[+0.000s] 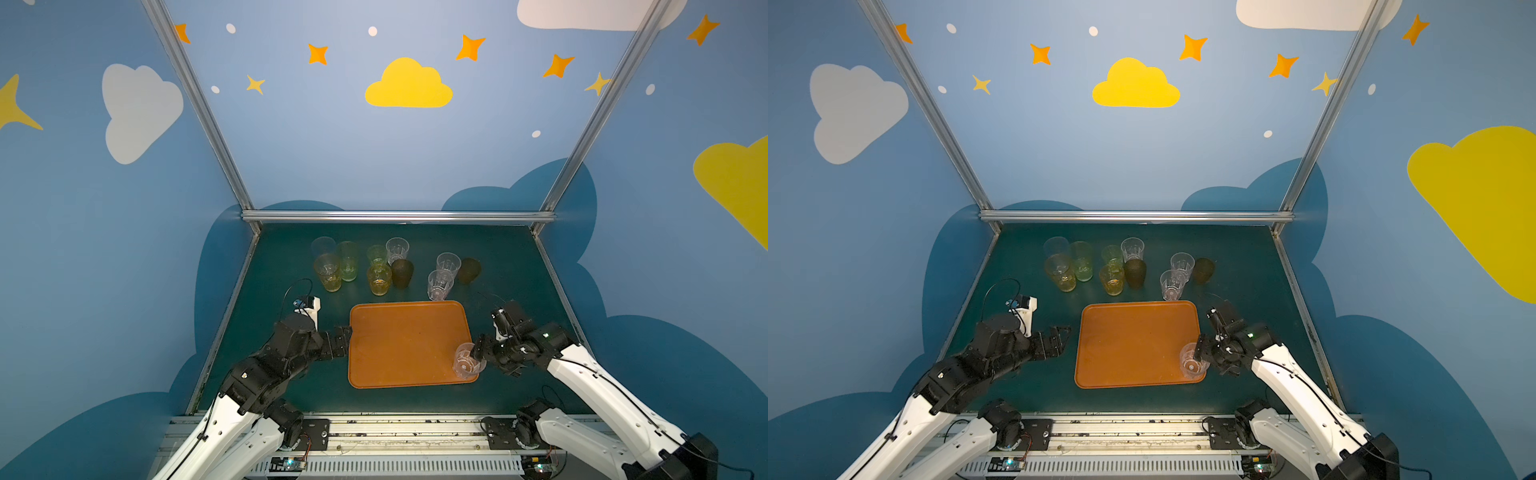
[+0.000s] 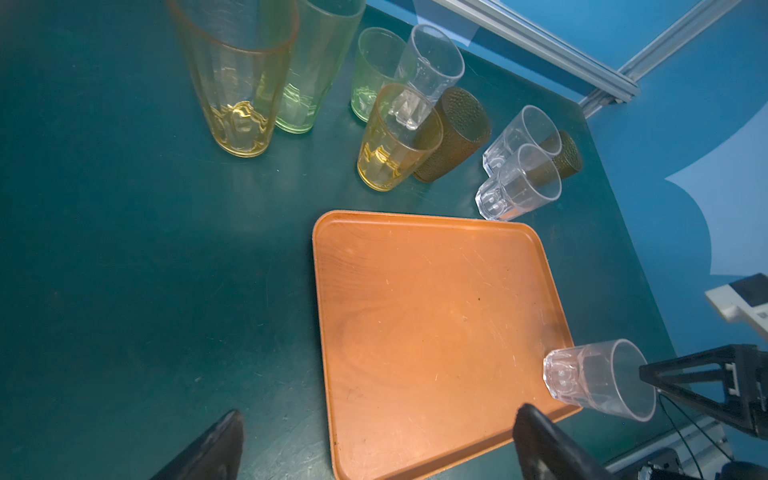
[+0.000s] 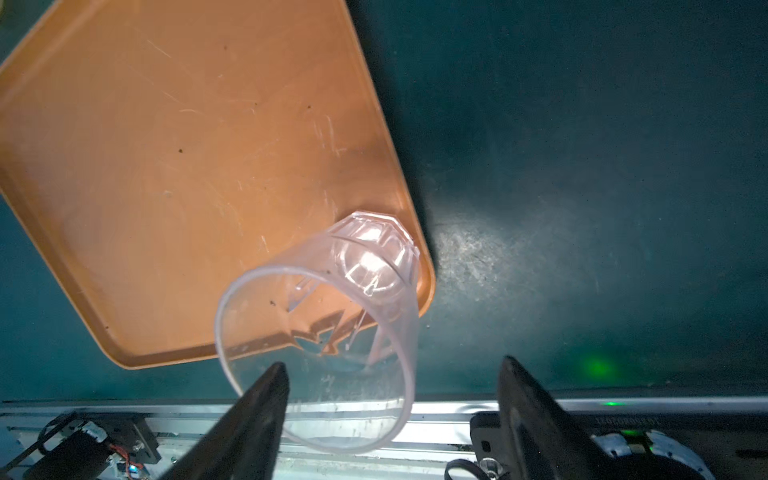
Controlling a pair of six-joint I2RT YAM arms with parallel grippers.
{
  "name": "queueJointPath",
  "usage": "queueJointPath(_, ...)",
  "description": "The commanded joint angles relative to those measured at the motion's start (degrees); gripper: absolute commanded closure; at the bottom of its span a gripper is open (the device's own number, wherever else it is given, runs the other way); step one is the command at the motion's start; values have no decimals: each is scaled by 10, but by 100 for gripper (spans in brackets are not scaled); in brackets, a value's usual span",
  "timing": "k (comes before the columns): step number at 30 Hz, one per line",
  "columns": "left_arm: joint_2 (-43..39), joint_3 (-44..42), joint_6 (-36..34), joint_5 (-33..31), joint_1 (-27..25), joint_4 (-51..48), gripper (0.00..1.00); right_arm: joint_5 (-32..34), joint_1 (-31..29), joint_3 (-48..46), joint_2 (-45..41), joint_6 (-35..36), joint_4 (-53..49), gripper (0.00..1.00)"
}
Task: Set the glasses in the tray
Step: 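Set the clear glass upright on the tray and open the right gripper, then move the right gripper back to the glass cluster while the left gripper reaches forward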
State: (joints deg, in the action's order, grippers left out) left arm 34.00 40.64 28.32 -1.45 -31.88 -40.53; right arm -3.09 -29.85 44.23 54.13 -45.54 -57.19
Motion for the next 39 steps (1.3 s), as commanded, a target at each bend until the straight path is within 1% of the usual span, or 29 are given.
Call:
queueJointPath(1,11,13,18,-28,2,-9,0,-1,1,44,0,4,13,15)
queueJointPath(4,26,10,38,-13,2,6,0,7,5,71,11,18,33,15)
queueJointPath(9,38,-29,95,66,2,110,0,-14,35,104,49,29,95,15)
queueJointPath(12,57,-32,113,92,-2,156,0,-36,61,125,86,37,131,15)
queueJointPath(17,83,-14,117,93,-17,194,0,-44,98,182,166,62,140,15)
queueJointPath(21,103,-8,121,85,-39,237,0,-72,132,225,224,73,161,17)
queueJointPath(28,166,6,118,76,-65,328,0,-21,180,283,292,84,174,18)
queueJointPath(30,190,7,111,81,-68,364,0,-23,196,285,307,84,190,19)
queueJointPath(31,202,10,109,82,-69,380,0,-31,204,286,316,81,200,20)
queueJointPath(34,240,27,91,96,-73,407,0,-61,231,286,341,72,233,29)
queueJointPath(35,251,35,82,101,-75,408,0,-65,236,287,349,71,243,34)
queueJointPath(36,263,47,71,106,-76,405,0,-69,239,291,360,70,250,42)
queueJointPath(37,271,54,63,108,-77,404,0,-71,243,298,371,72,254,48)
queueJointPath(39,288,66,50,110,-83,404,0,-77,246,315,393,76,256,54)
